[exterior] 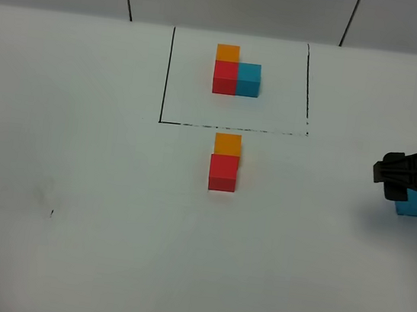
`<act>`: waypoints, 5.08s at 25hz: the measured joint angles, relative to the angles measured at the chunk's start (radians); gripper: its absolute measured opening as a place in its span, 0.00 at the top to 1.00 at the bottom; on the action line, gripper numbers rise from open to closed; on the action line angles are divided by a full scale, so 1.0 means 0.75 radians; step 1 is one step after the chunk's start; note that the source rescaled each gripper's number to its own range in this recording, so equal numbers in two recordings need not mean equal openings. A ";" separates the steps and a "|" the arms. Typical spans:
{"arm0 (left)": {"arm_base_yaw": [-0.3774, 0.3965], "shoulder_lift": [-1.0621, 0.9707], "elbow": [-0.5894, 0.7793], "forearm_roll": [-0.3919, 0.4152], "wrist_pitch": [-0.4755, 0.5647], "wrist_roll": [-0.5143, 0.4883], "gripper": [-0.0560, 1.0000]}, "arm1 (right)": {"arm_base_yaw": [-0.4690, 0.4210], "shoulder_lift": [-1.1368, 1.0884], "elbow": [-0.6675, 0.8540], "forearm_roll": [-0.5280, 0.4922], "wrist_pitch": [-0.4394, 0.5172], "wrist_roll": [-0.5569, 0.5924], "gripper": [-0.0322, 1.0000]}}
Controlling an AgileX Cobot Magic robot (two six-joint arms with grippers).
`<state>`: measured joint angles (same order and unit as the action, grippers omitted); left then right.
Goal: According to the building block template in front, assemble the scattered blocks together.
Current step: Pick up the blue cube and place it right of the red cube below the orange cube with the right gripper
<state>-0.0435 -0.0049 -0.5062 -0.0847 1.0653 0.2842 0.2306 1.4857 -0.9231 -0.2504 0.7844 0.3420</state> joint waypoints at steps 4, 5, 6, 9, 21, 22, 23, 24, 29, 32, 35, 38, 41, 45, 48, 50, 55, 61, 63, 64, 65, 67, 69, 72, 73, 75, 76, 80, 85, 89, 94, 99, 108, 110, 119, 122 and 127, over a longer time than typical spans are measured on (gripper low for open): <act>0.000 0.000 0.000 0.000 0.000 0.000 0.70 | -0.105 0.079 0.000 0.089 -0.084 -0.167 0.26; 0.000 0.000 0.000 0.000 0.000 0.000 0.70 | -0.123 0.101 0.000 0.113 -0.102 -0.205 0.26; 0.000 0.000 0.000 0.000 0.000 0.000 0.70 | -0.137 0.119 0.000 0.133 -0.123 -0.247 0.26; 0.000 0.000 0.000 0.000 0.000 0.000 0.70 | -0.162 0.158 0.000 0.166 -0.188 -0.322 0.26; 0.000 0.000 0.000 0.000 0.000 0.000 0.70 | -0.296 0.275 0.000 0.198 -0.288 -0.500 0.26; 0.000 0.000 0.000 0.000 0.000 0.000 0.70 | -0.296 0.279 0.000 0.205 -0.294 -0.512 0.26; 0.000 0.000 0.000 0.000 0.000 0.000 0.70 | -0.296 0.282 0.000 0.212 -0.297 -0.517 0.26; 0.000 0.000 0.000 0.000 0.000 0.000 0.70 | -0.296 0.285 0.000 0.218 -0.303 -0.520 0.26; 0.000 0.000 0.000 0.000 0.000 0.000 0.70 | -0.296 0.304 -0.010 0.224 -0.332 -0.524 0.26; 0.000 0.000 0.000 0.000 0.000 0.000 0.70 | -0.296 0.343 -0.040 0.224 -0.337 -0.524 0.26; 0.000 0.000 0.000 0.000 0.000 0.000 0.70 | -0.301 0.387 -0.056 0.226 -0.349 -0.524 0.26; 0.000 0.000 0.000 0.000 0.000 0.000 0.70 | -0.319 0.424 -0.056 0.227 -0.353 -0.524 0.26; 0.000 0.000 0.000 0.000 0.000 0.000 0.70 | -0.334 0.450 -0.056 0.228 -0.353 -0.524 0.26; 0.000 0.000 0.000 0.000 0.000 0.000 0.70 | -0.340 0.471 -0.056 0.229 -0.354 -0.525 0.26; 0.000 0.000 0.000 0.000 0.000 0.000 0.70 | -0.340 0.479 -0.056 0.232 -0.359 -0.525 0.26; 0.000 0.000 0.000 0.000 0.000 0.000 0.70 | -0.341 0.489 -0.057 0.232 -0.362 -0.530 0.26; 0.000 0.000 0.000 0.000 0.000 0.000 0.70 | -0.342 0.495 -0.057 0.233 -0.385 -0.535 0.26; 0.000 0.000 0.000 0.000 0.000 0.000 0.70 | -0.344 0.531 -0.057 0.243 -0.388 -0.542 0.30; 0.000 0.000 0.000 0.000 0.000 0.000 0.70 | -0.345 0.544 -0.057 0.246 -0.381 -0.542 0.44; 0.000 0.000 0.000 0.000 0.000 0.000 0.70 | -0.345 0.544 -0.057 0.246 -0.376 -0.542 0.57; 0.000 0.000 0.000 0.000 0.000 0.000 0.70 | -0.345 0.544 -0.057 0.246 -0.370 -0.542 0.71; 0.000 0.000 0.000 0.000 0.000 0.000 0.70 | -0.345 0.535 -0.057 0.246 -0.351 -0.542 0.95; 0.000 0.000 0.000 0.000 0.000 0.000 0.70 | -0.341 0.519 -0.072 0.240 -0.283 -0.561 0.96; 0.000 0.000 0.000 0.000 0.000 0.000 0.70 | -0.278 0.485 -0.145 0.182 -0.089 -0.744 0.96; 0.000 0.000 0.000 0.000 0.000 0.000 0.70 | -0.237 0.476 -0.181 0.156 -0.021 -0.832 0.96; 0.000 0.000 0.000 0.000 0.000 0.000 0.70 | -0.147 0.465 -0.263 0.122 0.121 -1.060 0.96; 0.000 0.000 0.000 0.000 0.000 0.000 0.70 | -0.111 0.463 -0.297 0.118 0.169 -1.165 0.96; 0.000 0.000 0.000 0.000 0.000 0.000 0.70 | 0.048 0.462 -0.398 0.113 0.210 -1.534 0.96; 0.000 0.000 0.000 0.000 0.000 0.000 0.70 | 0.191 0.504 -0.474 0.145 0.210 -1.801 0.96; 0.000 0.000 0.000 0.000 0.000 0.000 0.70 | 0.258 0.606 -0.582 0.213 0.281 -1.837 0.96; 0.000 0.000 0.000 0.000 0.000 0.000 0.70 | 0.331 0.744 -0.729 0.242 0.321 -1.871 0.96; 0.000 0.000 0.000 0.000 0.000 0.000 0.70 | 0.349 0.827 -0.811 0.255 0.317 -1.884 0.96; 0.000 0.000 0.000 0.000 0.000 0.000 0.70 | 0.343 0.850 -0.801 0.352 0.234 -1.985 0.96; 0.000 0.000 0.000 0.000 0.000 0.000 0.70 | 0.330 0.851 -0.779 0.384 0.198 -2.010 0.96; 0.000 0.000 0.000 0.000 0.000 0.000 0.70 | 0.296 0.882 -0.758 0.448 0.120 -2.046 0.96; 0.000 0.000 0.000 0.000 0.000 0.000 0.70 | 0.296 0.912 -0.758 0.457 0.104 -2.046 0.96; 0.000 0.000 0.000 0.000 0.001 0.000 0.70 | 0.296 0.920 -0.757 0.470 0.092 -2.046 0.96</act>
<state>-0.0435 -0.0049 -0.5062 -0.0847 1.0662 0.2842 0.4522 2.1753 -1.4907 0.1022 0.8535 -1.1923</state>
